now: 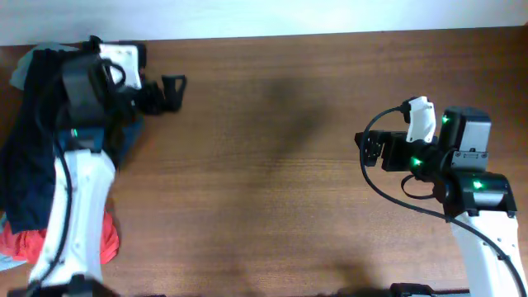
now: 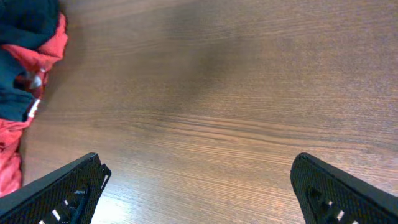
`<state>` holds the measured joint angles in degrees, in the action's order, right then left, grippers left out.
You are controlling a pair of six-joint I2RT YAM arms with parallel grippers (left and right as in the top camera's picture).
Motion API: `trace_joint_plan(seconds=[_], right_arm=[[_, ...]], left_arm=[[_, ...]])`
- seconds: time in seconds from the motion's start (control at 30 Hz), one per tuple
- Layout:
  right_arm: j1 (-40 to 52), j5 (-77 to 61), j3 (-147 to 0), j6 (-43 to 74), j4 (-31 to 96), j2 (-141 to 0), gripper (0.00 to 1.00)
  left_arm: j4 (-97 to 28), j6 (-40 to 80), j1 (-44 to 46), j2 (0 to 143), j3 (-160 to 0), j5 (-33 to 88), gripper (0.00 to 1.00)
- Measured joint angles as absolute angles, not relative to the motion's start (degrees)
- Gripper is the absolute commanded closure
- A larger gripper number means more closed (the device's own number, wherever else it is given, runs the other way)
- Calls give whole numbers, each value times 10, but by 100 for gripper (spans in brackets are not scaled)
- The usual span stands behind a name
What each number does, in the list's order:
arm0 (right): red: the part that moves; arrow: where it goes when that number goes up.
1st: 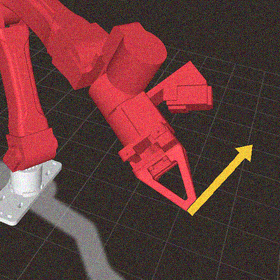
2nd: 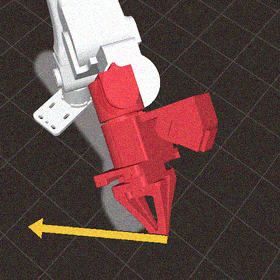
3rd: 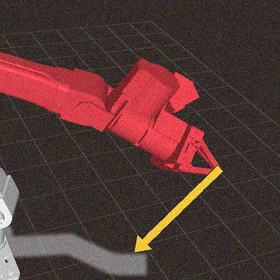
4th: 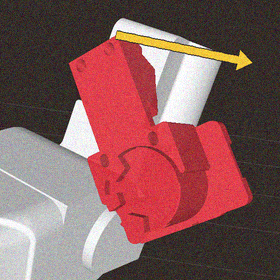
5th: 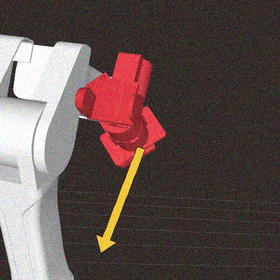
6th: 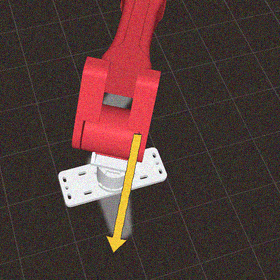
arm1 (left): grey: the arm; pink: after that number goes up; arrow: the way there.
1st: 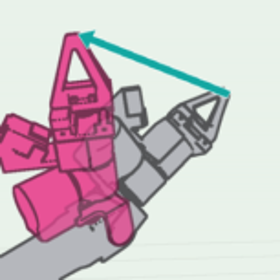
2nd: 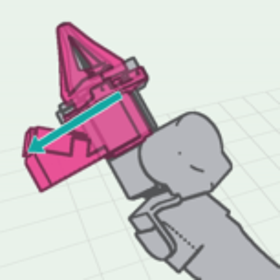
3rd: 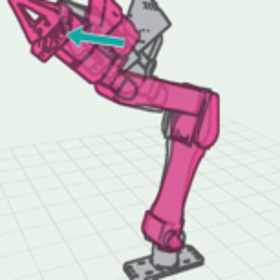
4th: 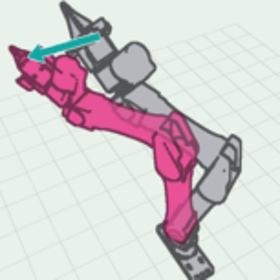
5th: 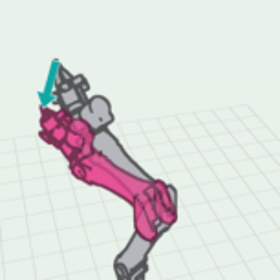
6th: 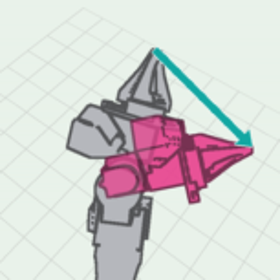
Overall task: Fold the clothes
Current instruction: 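Reach the left gripper into the clothes pile and grasp the navy shorts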
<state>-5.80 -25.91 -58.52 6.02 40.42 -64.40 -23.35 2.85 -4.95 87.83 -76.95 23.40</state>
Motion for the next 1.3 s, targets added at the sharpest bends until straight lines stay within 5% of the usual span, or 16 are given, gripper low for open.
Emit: trace_joint_plan(seconds=[0.2, 0.5, 1.3], right_arm=[[-58, -260, -587, 57, 428, -656, 2], [-27, -266, -589, 28, 450, -690, 2], [9, -266, -590, 25, 433, -707, 2]], left_arm=[[-285, 30, -50, 955, -856, 62, 7], [-128, 15, -79, 996, -867, -142, 6], [-110, -48, -140, 1265, -1067, -206, 7]])
